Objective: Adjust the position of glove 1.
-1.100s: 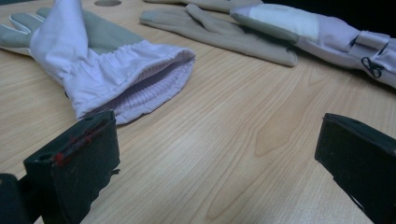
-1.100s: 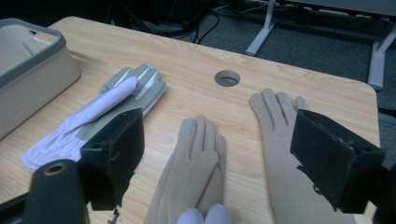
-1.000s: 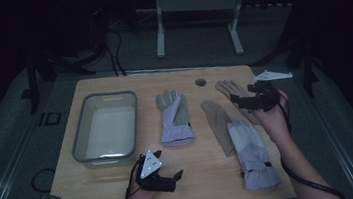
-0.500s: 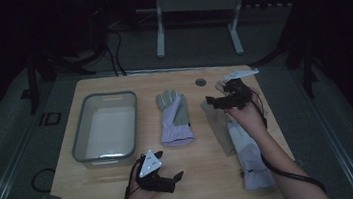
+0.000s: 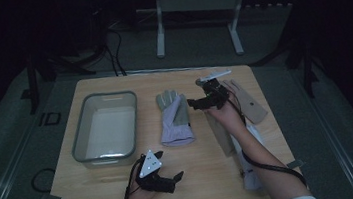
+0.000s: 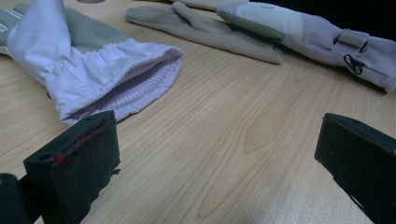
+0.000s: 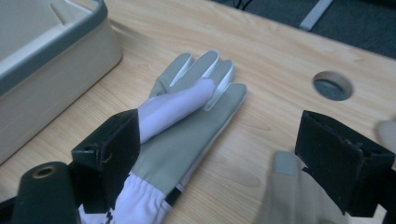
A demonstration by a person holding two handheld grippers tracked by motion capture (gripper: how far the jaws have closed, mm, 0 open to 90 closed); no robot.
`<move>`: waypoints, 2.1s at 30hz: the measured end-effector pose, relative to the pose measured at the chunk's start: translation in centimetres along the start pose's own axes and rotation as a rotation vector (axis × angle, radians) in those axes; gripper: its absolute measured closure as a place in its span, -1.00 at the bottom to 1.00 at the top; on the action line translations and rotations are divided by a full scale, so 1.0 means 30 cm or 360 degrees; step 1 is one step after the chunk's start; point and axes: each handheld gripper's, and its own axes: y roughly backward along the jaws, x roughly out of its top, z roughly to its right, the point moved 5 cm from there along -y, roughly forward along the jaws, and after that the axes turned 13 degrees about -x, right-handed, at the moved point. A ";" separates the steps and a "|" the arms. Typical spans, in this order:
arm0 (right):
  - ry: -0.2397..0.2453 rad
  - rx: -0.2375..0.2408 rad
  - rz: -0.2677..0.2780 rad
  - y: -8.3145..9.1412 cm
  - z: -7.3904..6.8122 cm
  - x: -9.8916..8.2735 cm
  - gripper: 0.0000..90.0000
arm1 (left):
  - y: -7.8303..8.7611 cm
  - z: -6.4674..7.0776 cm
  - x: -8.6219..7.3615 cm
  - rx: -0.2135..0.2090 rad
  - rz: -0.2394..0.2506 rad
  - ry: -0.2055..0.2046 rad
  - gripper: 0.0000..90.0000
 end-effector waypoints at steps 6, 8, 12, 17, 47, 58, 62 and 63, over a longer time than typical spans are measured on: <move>-0.0016 0.0000 -0.0072 -0.085 -0.050 0.007 -0.68 | 0.000 -0.001 0.000 -0.0019 0.0000 0.0001 -1.00; -0.0011 0.0004 -0.0100 -0.118 -0.071 0.007 -0.67 | 0.000 -0.001 0.000 -0.0018 -0.0004 0.0004 -1.00; -0.0001 0.0010 -0.0149 -0.177 -0.109 -0.005 -0.66 | -0.001 -0.001 0.000 -0.0023 -0.0007 0.0006 -1.00; 0.0009 0.0027 -0.0232 -0.248 -0.144 -0.041 -0.59 | -0.002 0.001 0.000 -0.0029 -0.0009 0.0004 -1.00; 0.0153 0.0097 -0.0265 -0.172 -0.177 -0.091 0.76 | 0.004 0.003 0.004 -0.0060 0.0058 -0.0001 -1.00; 0.0026 0.0123 -0.0182 0.050 -0.107 -0.146 0.75 | 0.004 0.002 0.005 -0.0028 0.0065 -0.0004 -1.00; 0.0028 0.0125 -0.0159 0.103 -0.100 -0.187 0.75 | 0.005 0.002 0.005 -0.0013 0.0068 -0.0005 -1.00; 0.0005 0.0123 -0.0148 0.117 -0.098 -0.204 0.75 | 0.005 0.002 0.005 -0.0013 0.0069 -0.0007 -1.00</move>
